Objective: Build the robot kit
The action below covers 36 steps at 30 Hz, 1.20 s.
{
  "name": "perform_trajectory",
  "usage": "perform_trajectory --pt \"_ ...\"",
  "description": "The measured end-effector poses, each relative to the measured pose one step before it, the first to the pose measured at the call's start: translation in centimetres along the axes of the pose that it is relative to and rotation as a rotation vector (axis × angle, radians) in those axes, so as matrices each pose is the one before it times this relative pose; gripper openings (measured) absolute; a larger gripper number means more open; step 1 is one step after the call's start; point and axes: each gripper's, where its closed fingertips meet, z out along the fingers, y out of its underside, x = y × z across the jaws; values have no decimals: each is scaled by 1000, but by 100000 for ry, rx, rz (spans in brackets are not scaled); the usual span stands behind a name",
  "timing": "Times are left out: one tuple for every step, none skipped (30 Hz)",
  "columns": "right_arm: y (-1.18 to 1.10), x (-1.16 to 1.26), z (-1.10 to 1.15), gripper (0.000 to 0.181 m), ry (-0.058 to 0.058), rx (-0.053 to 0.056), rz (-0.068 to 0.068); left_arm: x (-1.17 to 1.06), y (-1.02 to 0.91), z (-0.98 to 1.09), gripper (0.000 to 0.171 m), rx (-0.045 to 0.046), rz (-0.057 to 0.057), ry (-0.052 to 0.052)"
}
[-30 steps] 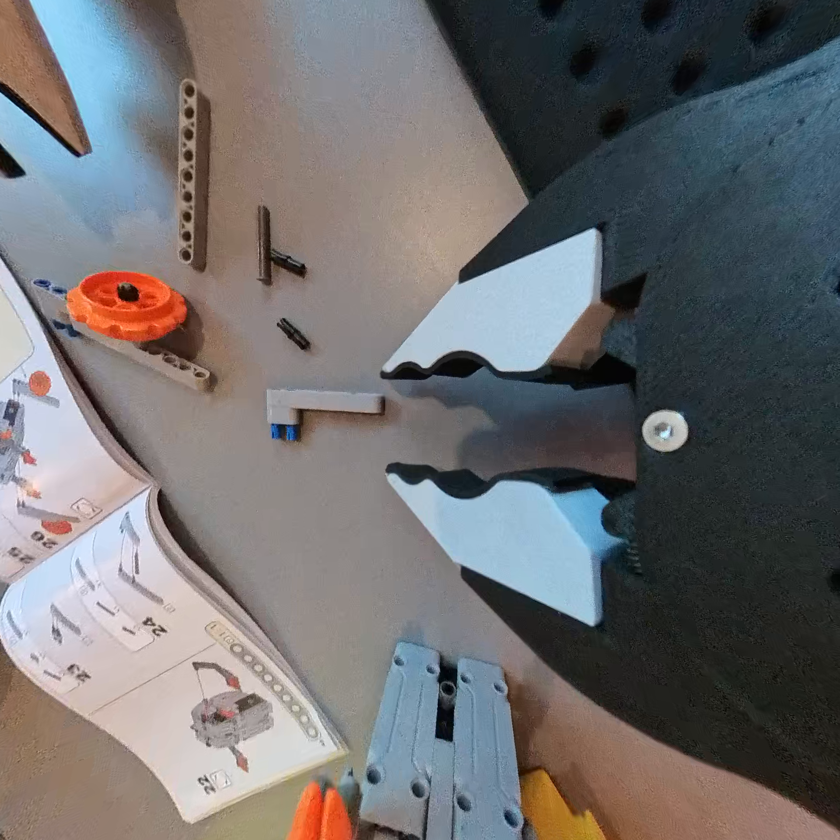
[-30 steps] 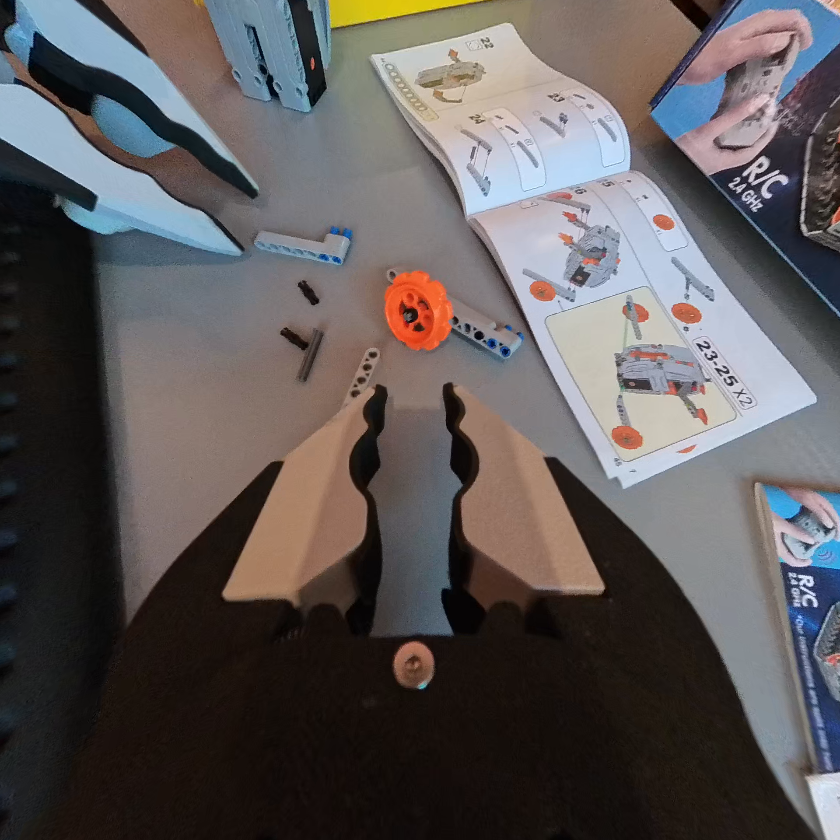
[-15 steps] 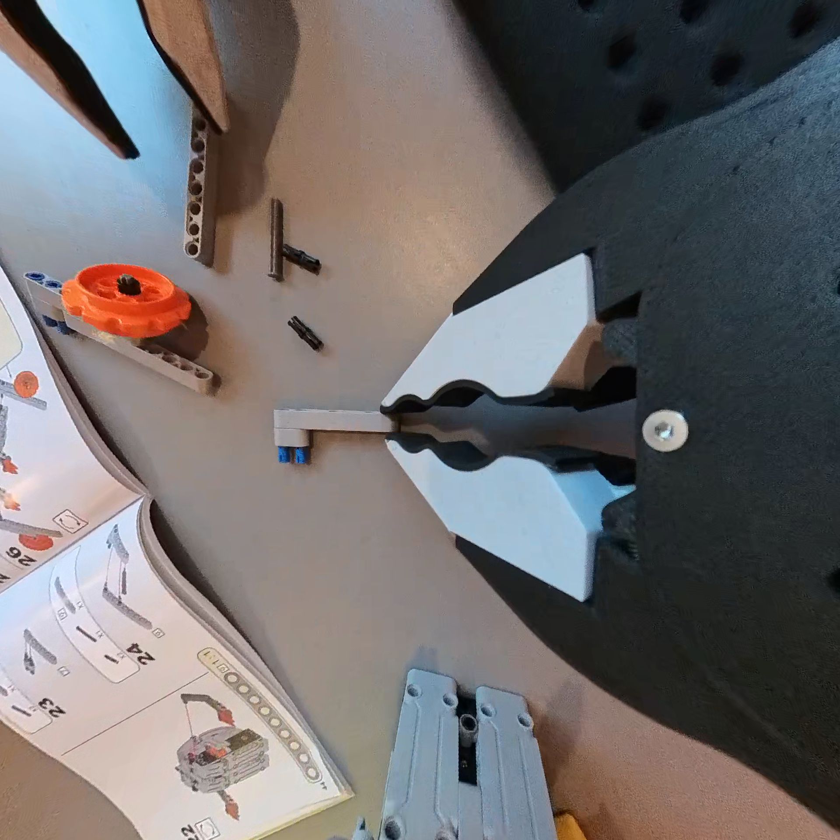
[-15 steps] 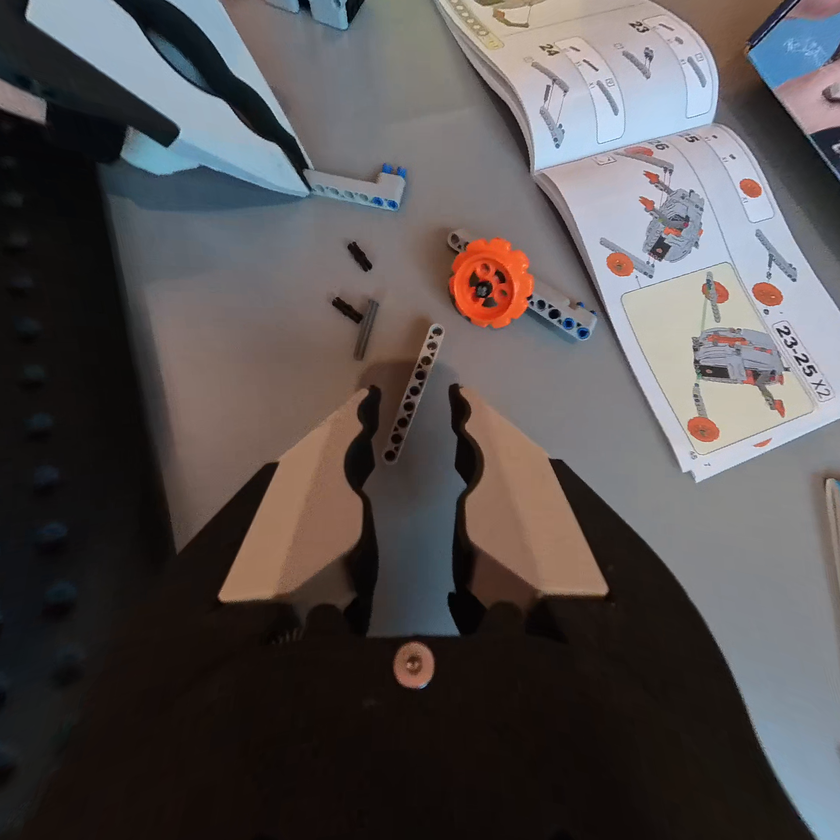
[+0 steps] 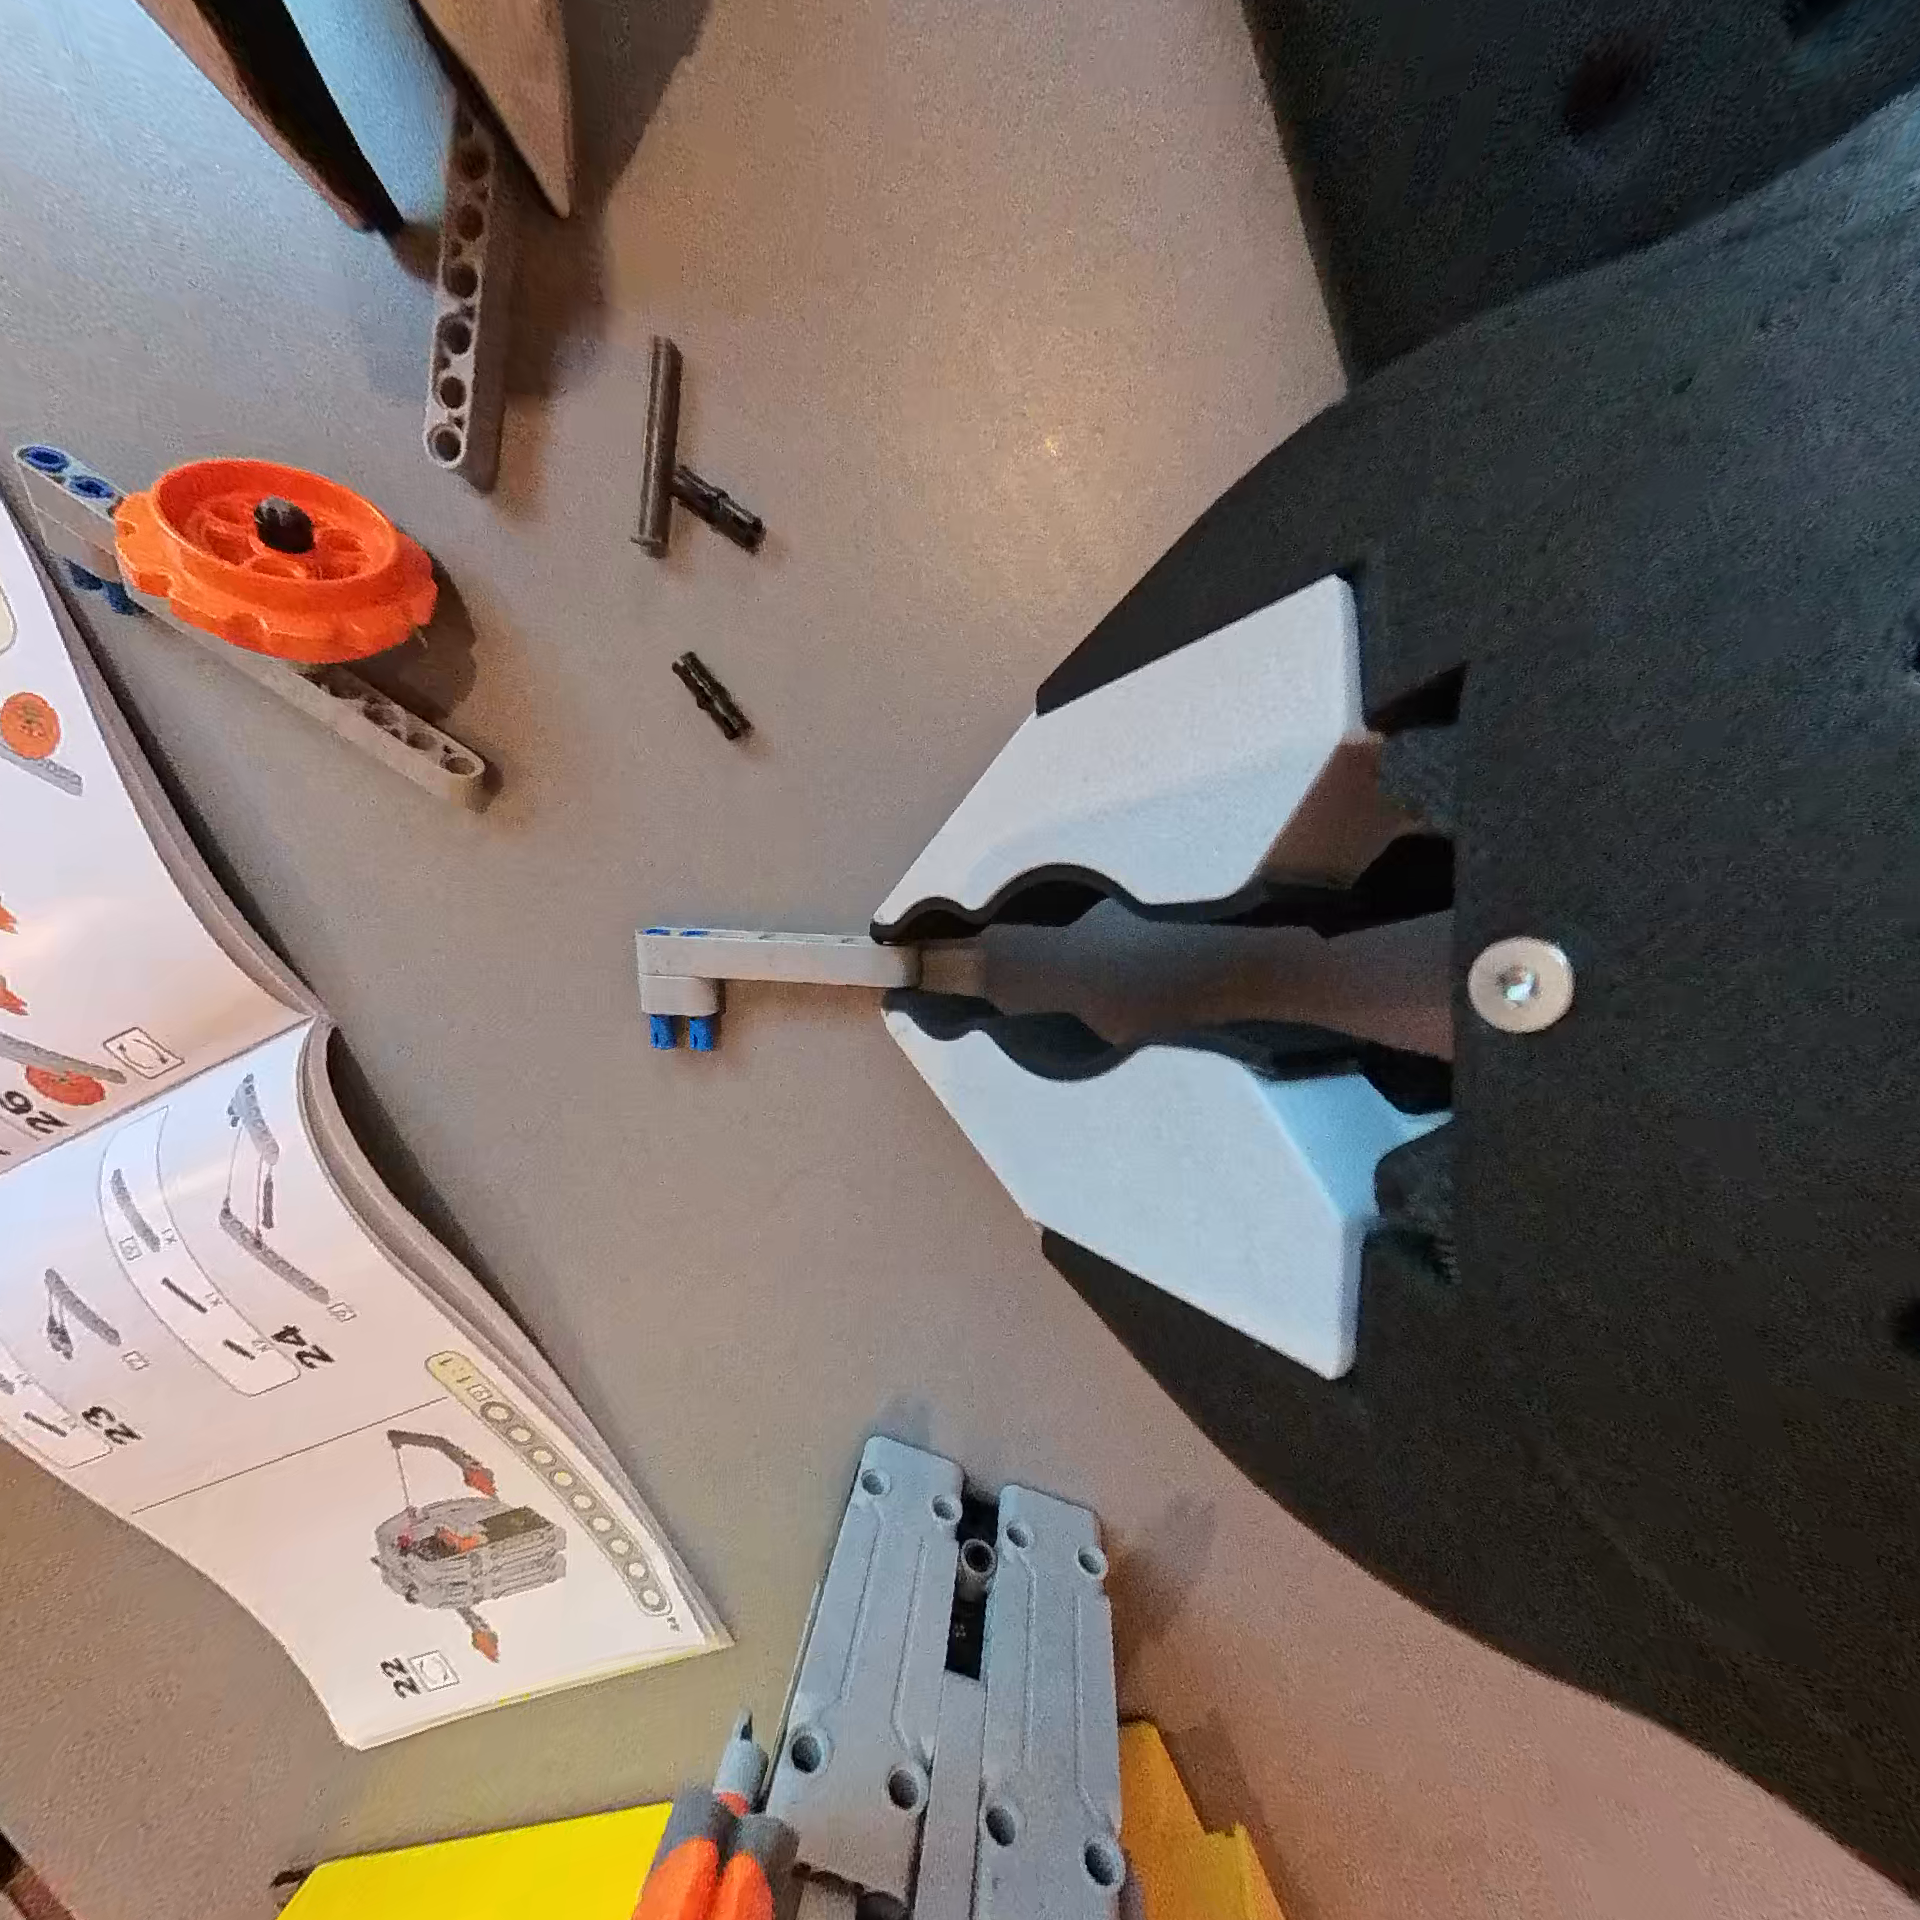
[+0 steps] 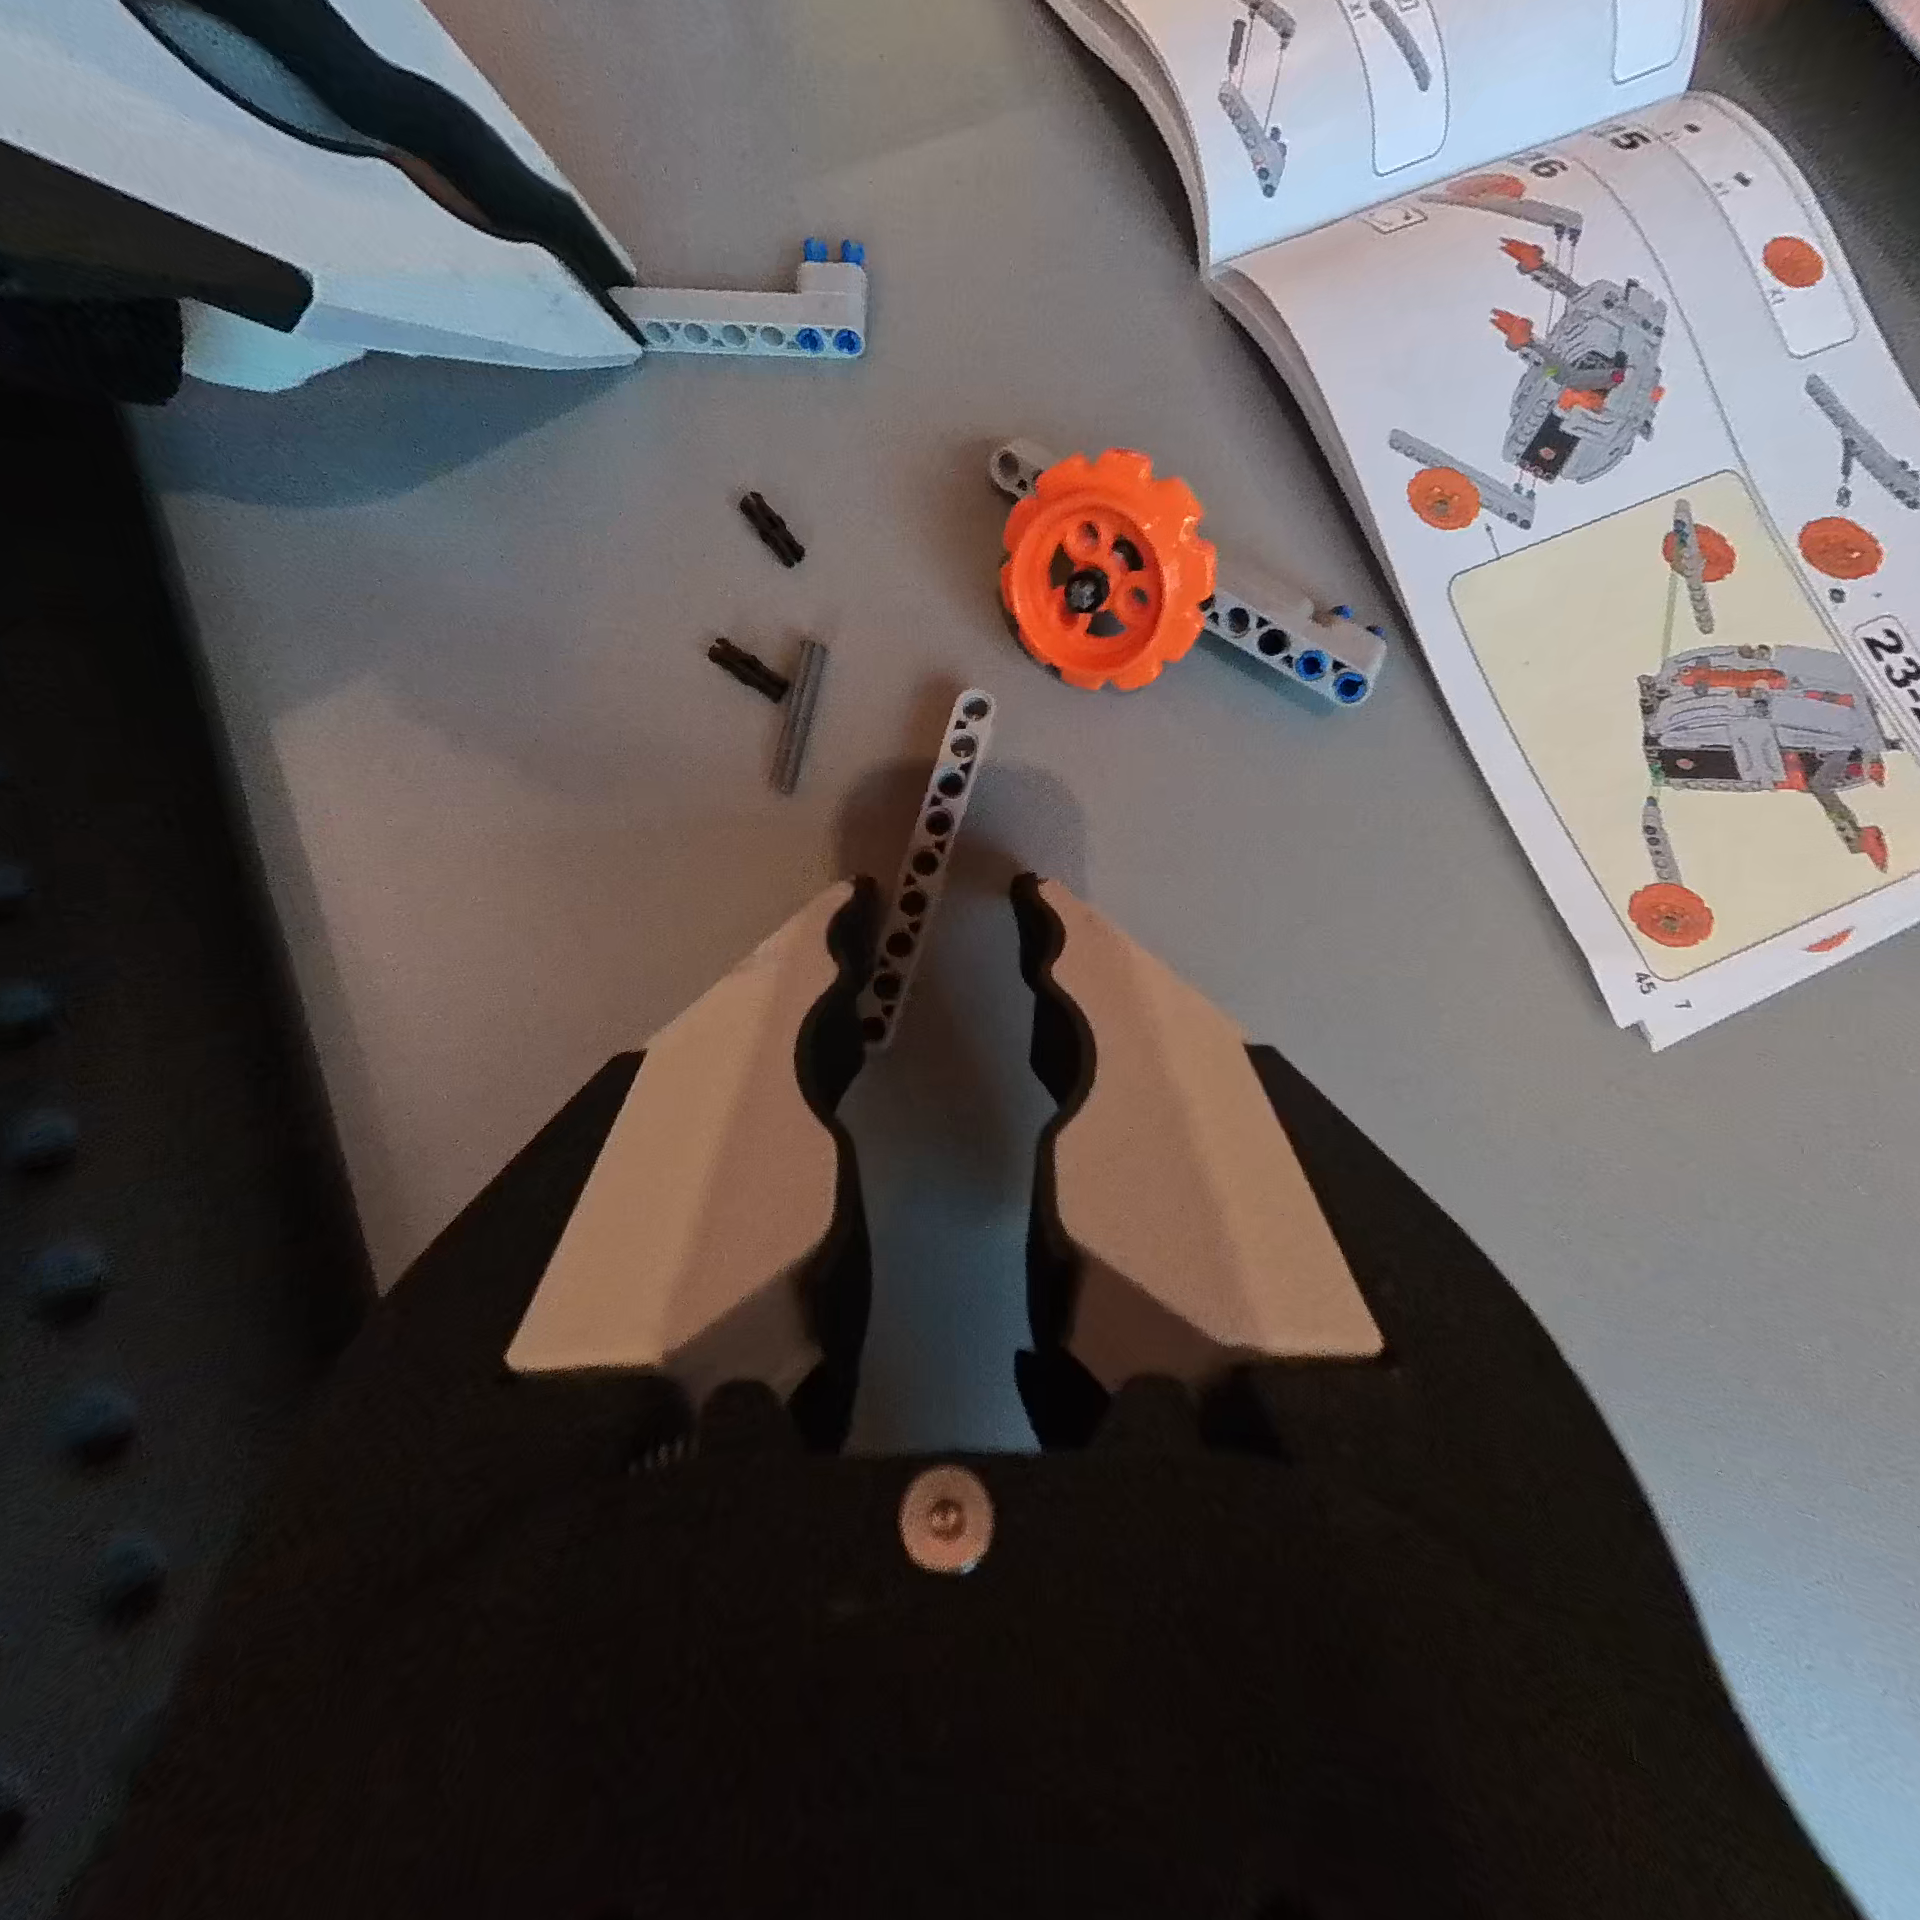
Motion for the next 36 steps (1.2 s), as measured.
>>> perform_trajectory --pt "43 119 -37 23 317 -509 -253 -45 -17 6 9 -81 -173 -93" --pt "110 91 -103 11 430 -977 -1459 -14 -14 8 9 -62 7 49" --pt "139 66 -92 7 495 -1027 -2130 0 -12 -3 9 -38 128 35" --pt "64 16 -82 7 317 -496 -1685 -10 4 -4 10 -56 121 -75" --pt "68 11 -82 7 117 -493 -1242 -18 -3 -11 10 -50 142 -109" --pt "63 90 -76 6 320 -440 -1069 -56 13 -7 10 9 -1 -292" --pt "10 91 -60 6 255 94 -1674 -70 16 -29 12 3 -267 -380" --pt "-78 182 -77 6 767 629 -1641 -74 31 -45 14 -20 -398 -278" --pt "-160 270 -118 6 1192 1154 -1016 -54 34 -62 16 36 -438 -112" --pt "-267 82 -144 6 -39 1826 -1096 -22 41 -65 18 88 -462 224" --pt "-260 95 -161 6 88 1785 -648 9 66 -61 19 41 -442 397" --pt "-139 263 -152 6 1109 917 219 -37 67 -61 20 36 -318 136" --pt "-74 172 -122 6 530 477 9 -37 53 -47 22 22 -140 -42" --pt "-10 138 -82 6 375 155 -57 -33 52 -45 22 -45 -35 -6" --pt "15 190 -45 6 783 63 2 -17 33 -32 23 -56 -25 22" --pt "50 129 -16 6 494 -132 -181 -14 15 -18 23 -53 -36 9" --pt "76 108 -2 6 360 -321 -269 -3 5 -2 23 -35 4 -22" --pt "96 123 9 6 572 -414 -286 3 8 -9 23 -37 17 -57" --pt "85 157 -4 6 712 -438 -319 6 -15 -2 24 -15 -33 -2" --pt "96 113 -4 6 496 -454 -410 51 -23 -3 24 65 -14 238" --pt "66 88 -12 6 346 -331 -440 62 -13 5 24 67 -72 340" --pt "51 123 -7 6 652 -171 -292 35 -18 0 25 8 -82 181" --pt "51 112 -30 6 551 -214 -239 7 -6 -9 26 -31 51 27" --pt "53 55 -29 6 211 -330 -321 14 -11 -7 26 -96 120 -5" --pt "53 98 -31 6 426 -229 -301 33 -6 -18 27 -149 76 197" --pt "52 113 -30 6 494 -172 -200 69 -37 -22 29 -89 -77 360" --pt "65 71 -19 6 218 -270 -94 102 -61 -48 31 46 -187 549" --pt "87 57 10 6 -5 -306 -33 168 -82 -58 32 126 -457 975" --pt "108 35 23 6 -106 -414 -23 245 -106 -110 35 44 -957 1426" --pt "145 45 26 6 -119 -542 -75 302 -160 -165 40 107 -1036 1719" --pt "146 58 26 6 -55 -551 -125 311 -272 -259 45 585 -899 1633" --pt "139 55 34 6 -179 -457 -30 296 -404 -342 50 1341 -778 1585" --pt "115 46 38 6 -379 -190 246 336 -564 -384 52 2141 -676 1798" --pt "80 17 42 6 -686 51 736 385 -702 -368 55 2758 -472 2228" --pt "46 20 29 6 -823 233 1003 530 -801 -266 55 3074 -19 3032" --pt "16 17 13 6 -828 410 873 619 -817 -84 54 2938 430 3646"
